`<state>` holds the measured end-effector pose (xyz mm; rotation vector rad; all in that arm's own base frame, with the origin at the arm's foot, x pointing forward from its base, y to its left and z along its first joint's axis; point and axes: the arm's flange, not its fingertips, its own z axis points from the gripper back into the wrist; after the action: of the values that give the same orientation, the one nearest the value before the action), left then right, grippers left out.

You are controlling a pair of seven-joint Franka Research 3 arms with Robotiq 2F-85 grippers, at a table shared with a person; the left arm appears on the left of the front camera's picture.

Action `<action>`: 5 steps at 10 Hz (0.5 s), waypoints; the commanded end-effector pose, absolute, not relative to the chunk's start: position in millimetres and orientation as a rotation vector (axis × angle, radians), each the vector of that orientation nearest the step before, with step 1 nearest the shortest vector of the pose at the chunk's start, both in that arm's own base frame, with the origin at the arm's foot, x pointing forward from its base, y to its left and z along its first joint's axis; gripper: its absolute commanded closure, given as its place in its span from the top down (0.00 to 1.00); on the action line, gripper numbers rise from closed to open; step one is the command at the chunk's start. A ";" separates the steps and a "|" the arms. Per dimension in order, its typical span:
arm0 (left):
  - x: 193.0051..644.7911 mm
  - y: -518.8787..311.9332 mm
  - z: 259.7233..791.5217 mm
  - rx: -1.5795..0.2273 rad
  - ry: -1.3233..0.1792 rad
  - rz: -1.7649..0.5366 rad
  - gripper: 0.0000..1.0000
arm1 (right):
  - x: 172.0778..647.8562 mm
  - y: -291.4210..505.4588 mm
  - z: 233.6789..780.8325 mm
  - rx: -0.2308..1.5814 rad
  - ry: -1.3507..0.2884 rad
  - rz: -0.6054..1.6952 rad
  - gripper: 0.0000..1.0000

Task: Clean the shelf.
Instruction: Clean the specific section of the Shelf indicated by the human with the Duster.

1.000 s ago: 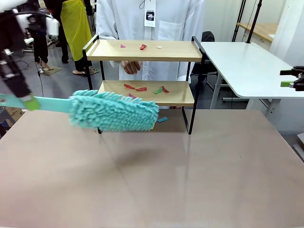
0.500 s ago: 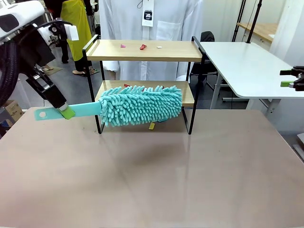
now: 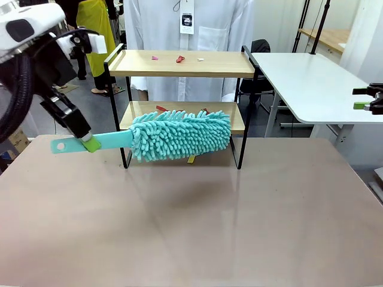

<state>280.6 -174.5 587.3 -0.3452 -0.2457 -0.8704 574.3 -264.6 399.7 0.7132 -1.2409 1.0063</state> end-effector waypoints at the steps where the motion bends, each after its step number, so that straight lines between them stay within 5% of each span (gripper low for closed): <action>1: 284.5 -191.1 586.4 -0.425 -0.297 -0.773 0.13 | 575.0 -263.8 402.3 0.708 -1.243 1.008 1.00; 5: 283.4 -238.9 567.7 -0.537 -0.327 -0.666 0.13 | 575.0 -263.8 402.3 0.708 -1.243 1.008 1.00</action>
<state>283.7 -226.2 575.1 -0.5106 -0.3032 -0.6994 574.3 -264.6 399.7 0.7131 -1.2409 1.0062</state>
